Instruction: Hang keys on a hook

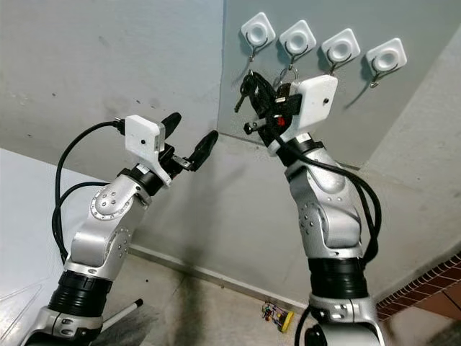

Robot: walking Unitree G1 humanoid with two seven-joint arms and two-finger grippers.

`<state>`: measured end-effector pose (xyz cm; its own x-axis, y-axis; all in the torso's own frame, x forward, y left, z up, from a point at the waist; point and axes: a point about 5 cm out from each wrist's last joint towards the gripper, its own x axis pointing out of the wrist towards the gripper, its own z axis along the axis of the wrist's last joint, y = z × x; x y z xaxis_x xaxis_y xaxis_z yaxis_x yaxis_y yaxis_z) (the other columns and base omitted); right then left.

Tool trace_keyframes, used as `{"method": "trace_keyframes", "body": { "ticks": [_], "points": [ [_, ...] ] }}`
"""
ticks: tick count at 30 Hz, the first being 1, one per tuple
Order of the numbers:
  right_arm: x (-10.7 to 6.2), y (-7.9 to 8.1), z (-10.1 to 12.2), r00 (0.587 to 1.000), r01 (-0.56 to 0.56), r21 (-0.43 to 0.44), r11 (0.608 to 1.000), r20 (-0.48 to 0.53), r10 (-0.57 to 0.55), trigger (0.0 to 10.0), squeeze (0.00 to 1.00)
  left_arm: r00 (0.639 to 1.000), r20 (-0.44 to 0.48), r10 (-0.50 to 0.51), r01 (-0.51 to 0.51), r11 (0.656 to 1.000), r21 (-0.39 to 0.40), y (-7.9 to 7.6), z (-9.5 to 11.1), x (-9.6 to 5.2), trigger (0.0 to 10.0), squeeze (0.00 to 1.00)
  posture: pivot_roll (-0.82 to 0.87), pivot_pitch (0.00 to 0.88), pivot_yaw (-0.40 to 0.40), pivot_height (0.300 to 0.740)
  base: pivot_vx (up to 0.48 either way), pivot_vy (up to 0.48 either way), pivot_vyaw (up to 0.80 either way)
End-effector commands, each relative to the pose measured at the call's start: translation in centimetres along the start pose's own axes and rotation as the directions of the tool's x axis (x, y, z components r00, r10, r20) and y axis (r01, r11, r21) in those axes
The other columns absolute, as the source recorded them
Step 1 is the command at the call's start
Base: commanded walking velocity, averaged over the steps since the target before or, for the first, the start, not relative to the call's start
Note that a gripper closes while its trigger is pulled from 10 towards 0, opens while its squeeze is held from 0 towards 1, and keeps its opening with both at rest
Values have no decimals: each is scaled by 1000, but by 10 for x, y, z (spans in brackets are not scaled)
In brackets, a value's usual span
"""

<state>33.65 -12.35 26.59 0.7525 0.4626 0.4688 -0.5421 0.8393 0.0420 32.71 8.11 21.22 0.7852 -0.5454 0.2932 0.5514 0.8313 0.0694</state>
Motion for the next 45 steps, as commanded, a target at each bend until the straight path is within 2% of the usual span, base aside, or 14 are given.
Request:
{"method": "trace_keyframes", "body": {
  "ticks": [1,4,8,34,45],
  "points": [
    [3,-3,4,1000,6,16,1000,25,-7,10000,0,1000,16,-12,12,1000,13,-3,7,2,10000,0,46,85,-61,740,0,0,0],
    [9,-6,5,999,19,72,997,46,-22,10000,0,1000,15,-8,8,1000,12,-3,7,1,10000,0,50,90,-63,740,0,0,0],
    [11,-7,5,998,21,91,996,52,-26,10000,0,1000,15,-7,7,1000,10,-3,7,0,10000,0,50,92,-65,740,0,0,0],
    [28,-4,12,996,-30,136,990,93,17,10000,0,1000,9,0,0,1000,0,-6,7,-2,10000,0,51,102,-71,740,0,0,0],
    [23,-11,10,992,9,263,965,117,-41,10000,0,1000,6,2,-2,1000,-1,-6,6,-2,10000,0,51,102,-69,740,0,0,0]
  ]
}}
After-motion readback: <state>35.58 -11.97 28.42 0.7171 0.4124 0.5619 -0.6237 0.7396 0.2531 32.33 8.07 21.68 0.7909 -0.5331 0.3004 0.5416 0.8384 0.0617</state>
